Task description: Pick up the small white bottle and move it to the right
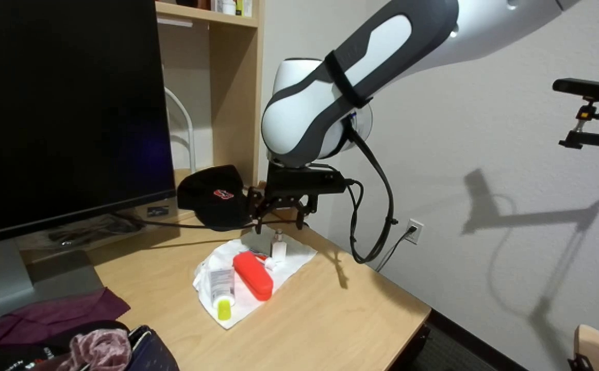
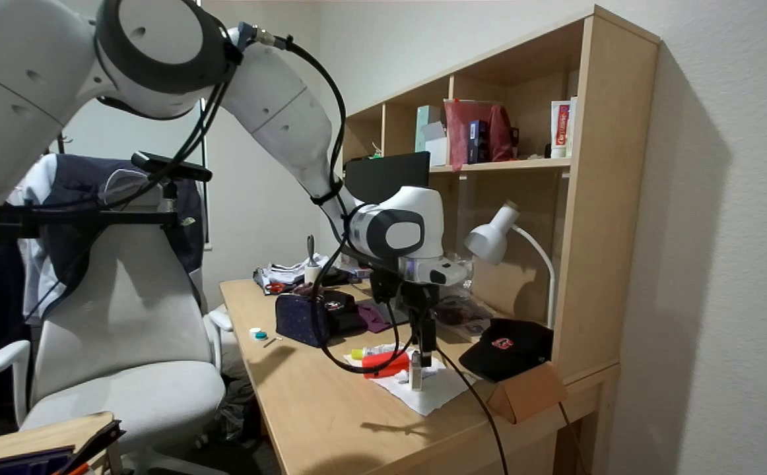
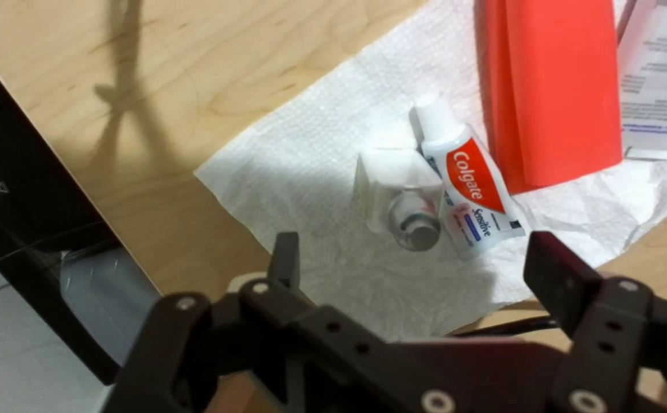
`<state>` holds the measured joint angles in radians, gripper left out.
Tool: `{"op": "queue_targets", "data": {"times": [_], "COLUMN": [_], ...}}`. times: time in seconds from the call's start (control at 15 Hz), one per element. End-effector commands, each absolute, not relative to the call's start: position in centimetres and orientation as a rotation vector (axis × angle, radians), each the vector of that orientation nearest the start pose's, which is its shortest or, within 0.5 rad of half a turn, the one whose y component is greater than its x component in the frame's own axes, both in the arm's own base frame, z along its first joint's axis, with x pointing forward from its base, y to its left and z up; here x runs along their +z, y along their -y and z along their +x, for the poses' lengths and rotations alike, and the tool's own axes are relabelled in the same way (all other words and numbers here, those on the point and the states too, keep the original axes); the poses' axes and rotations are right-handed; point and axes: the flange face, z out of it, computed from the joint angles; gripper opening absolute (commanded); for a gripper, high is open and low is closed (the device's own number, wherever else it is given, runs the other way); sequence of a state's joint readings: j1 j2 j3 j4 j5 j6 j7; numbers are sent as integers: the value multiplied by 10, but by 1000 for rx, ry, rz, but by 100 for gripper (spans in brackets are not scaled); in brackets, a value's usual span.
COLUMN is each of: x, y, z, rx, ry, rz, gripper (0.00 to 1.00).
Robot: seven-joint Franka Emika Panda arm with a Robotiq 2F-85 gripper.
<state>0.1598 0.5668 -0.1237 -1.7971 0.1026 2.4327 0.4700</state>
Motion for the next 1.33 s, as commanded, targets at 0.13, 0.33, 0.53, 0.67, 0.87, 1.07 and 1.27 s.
{"op": "queue_targets", "data": {"times": [0.13, 0.33, 0.53, 0.67, 0.87, 1.07, 1.27], "x": [239, 237, 236, 234, 238, 244, 247], "y": [-33, -33, -34, -35, -38, -35, -20], "z": [659, 659, 659, 659, 658, 655, 649], "rx": [-64, -54, -44, -30, -36, -49, -52], "ry": [-780, -781, -781, -770, -740, -716, -698], "rz": [-3042, -3041, -3044, -3049, -3059, -3056, -3080], "gripper": [67, 45, 26, 13, 6, 6, 6]}}
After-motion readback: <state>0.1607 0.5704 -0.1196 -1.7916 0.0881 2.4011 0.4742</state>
